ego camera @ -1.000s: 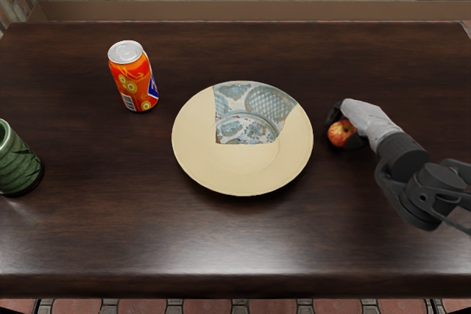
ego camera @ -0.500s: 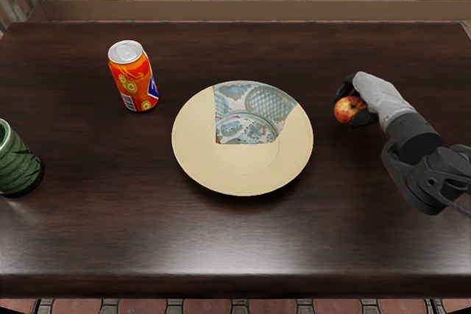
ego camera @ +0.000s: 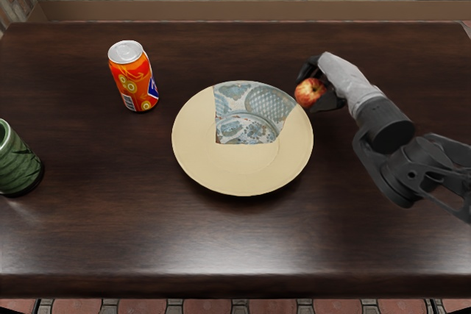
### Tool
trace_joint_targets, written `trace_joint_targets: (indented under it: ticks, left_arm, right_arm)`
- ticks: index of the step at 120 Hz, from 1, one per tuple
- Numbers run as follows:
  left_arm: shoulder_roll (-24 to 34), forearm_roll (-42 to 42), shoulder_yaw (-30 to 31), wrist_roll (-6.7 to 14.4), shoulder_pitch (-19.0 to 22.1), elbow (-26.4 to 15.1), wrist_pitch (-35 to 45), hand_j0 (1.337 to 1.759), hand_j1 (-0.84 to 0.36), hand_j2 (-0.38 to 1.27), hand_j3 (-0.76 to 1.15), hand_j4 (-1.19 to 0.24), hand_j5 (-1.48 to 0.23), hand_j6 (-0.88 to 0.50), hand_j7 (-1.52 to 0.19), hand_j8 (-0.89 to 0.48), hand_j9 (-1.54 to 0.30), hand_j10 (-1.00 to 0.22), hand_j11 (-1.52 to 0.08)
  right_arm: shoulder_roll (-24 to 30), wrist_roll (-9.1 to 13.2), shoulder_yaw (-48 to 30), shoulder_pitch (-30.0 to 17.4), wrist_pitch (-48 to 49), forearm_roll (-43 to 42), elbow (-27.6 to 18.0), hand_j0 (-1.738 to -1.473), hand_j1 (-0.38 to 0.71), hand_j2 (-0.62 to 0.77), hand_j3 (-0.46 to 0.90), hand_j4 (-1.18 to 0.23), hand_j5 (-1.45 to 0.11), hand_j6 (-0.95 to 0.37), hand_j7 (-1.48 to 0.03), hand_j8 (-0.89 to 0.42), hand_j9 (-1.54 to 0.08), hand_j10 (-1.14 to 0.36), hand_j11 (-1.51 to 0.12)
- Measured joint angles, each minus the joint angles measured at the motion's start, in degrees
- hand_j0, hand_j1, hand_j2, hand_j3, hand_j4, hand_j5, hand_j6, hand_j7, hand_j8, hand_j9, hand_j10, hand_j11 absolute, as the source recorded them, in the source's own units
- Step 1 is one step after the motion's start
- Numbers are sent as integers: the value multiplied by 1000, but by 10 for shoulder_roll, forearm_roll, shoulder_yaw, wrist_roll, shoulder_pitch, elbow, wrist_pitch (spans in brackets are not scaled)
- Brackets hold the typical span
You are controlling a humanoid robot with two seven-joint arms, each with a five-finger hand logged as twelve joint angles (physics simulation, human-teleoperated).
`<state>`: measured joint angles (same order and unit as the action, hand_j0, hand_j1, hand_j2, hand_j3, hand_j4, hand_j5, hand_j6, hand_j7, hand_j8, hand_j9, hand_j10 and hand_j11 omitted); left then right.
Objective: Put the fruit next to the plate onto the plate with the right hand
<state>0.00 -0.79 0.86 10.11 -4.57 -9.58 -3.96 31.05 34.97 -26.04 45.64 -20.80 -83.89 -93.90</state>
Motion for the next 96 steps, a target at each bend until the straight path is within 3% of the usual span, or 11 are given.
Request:
trace_joint_targets:
  ticks: [35, 96]
  left_arm:
    - [0, 0, 0, 0, 0, 0, 0, 1658, 339, 2, 0, -9, -11, -9, -11, -9, -11, -9, -11]
    - [0, 0, 0, 0, 0, 0, 0, 1658, 339, 2, 0, -9, -11, -9, -11, -9, -11, -9, -11]
  right_arm:
    - [-62, 0, 6, 2, 2, 0, -5, -1658, 287, 335, 1, -651, -982, -424, -907, -365, -963, -605, -971]
    - [-111, 0, 29, -22, -2, -5, -3, -1657, 299, 322, 0, -675, -955, -408, -912, -373, -919, -610, -925]
